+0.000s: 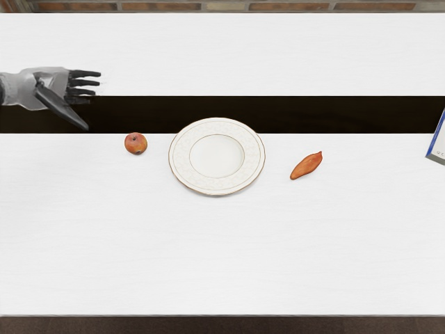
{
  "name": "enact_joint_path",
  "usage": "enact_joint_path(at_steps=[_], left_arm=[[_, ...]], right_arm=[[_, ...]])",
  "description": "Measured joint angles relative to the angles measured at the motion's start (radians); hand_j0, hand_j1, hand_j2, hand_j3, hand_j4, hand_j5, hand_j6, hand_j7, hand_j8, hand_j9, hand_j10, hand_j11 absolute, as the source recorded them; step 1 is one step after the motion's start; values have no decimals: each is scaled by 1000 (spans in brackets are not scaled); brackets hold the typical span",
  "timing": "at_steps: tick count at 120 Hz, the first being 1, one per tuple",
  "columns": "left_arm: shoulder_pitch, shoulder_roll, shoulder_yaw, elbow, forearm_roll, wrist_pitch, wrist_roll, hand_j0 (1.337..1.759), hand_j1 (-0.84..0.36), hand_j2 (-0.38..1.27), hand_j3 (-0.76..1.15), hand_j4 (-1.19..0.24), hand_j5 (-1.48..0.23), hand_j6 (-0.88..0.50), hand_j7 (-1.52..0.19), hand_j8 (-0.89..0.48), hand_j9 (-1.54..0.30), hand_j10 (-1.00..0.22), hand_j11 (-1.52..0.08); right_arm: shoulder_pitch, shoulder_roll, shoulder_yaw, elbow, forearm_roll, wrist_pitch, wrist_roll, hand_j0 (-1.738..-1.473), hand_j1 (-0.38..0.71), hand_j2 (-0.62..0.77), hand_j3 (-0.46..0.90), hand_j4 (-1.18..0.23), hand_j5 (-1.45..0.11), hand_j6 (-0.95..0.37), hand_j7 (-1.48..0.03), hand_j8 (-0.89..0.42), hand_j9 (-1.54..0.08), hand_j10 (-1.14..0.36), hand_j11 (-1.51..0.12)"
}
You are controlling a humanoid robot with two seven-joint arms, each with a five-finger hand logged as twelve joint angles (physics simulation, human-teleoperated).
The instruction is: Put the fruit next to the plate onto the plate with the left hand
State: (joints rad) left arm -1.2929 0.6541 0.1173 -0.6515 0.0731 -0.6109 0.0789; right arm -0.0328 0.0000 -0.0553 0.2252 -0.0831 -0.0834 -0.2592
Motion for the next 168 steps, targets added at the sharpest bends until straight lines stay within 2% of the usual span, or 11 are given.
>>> enact_joint_path(at_steps=[31, 43, 55, 68, 76, 90, 105, 122, 168], left_arm=[[16, -5, 4, 39, 60, 0, 2, 1658, 324, 5, 0, -23, -28, -23, -27, -22, -27, -22, -27], [46, -33, 11, 4, 130, 138, 1, 1658, 324, 5, 0, -23, -28, -24, -28, -23, -28, -23, -28], [22, -42, 81, -76, 166, 374, -7, 1658, 321, 6, 0, -26, -32, -26, -32, -26, -32, -25, -32], [-52, -64, 238, -268, 177, 713, -32, 1658, 310, 8, 0, -34, -44, -35, -44, -34, -44, -34, -44], [-72, -120, 327, -351, 177, 901, -41, 1658, 288, 11, 0, -53, -68, -53, -67, -53, -67, -52, -67], [-97, -168, 433, -439, 159, 1069, -45, 1658, 258, 16, 0, -78, -100, -79, -100, -78, -100, -78, -100], [-101, -224, 499, -477, 139, 1130, -41, 1658, 209, 25, 0, -118, -153, -119, -153, -118, -153, -118, -153], [-151, -302, 581, -488, 112, 1149, -36, 1658, 160, 33, 0, -158, -205, -159, -205, -159, -205, -158, -205], [-166, -329, 630, -489, 92, 1157, -26, 1658, -152, 85, 0, -419, -544, -419, -544, -419, -544, -419, -544]], right_arm=[[-5, 0, -1, -11, 1, -1, 0, -1658, -349, 0, 0, 0, 0, 0, 0, 0, 0, 0, 0], [-6, 0, -1, -11, 2, -1, 0, -1658, -349, 0, 0, 0, 0, 0, 0, 0, 0, 0, 0], [-7, 0, -1, -12, 2, -1, 0, -1658, -349, 0, 0, 0, 0, 0, 0, 0, 0, 0, 0], [-7, 0, -1, -12, 2, -1, 0, -1658, -349, 0, 0, 0, 0, 0, 0, 0, 0, 0, 0], [-7, 0, -1, -12, 2, -1, 0, -1658, -349, 0, 0, 0, 0, 0, 0, 0, 0, 0, 0], [-7, 0, -1, -12, 2, -1, 0, -1658, -349, 0, 0, 0, 0, 0, 0, 0, 0, 0, 0], [-7, 0, -1, -12, 2, -1, 0, -1658, -349, 0, 0, 0, 0, 0, 0, 0, 0, 0, 0], [-7, 0, -1, -12, 2, -1, 0, -1658, -349, 0, 0, 0, 0, 0, 0, 0, 0, 0, 0], [-7, 0, -1, -12, 2, -1, 0, -1658, -349, 0, 0, 0, 0, 0, 0, 0, 0, 0, 0]])
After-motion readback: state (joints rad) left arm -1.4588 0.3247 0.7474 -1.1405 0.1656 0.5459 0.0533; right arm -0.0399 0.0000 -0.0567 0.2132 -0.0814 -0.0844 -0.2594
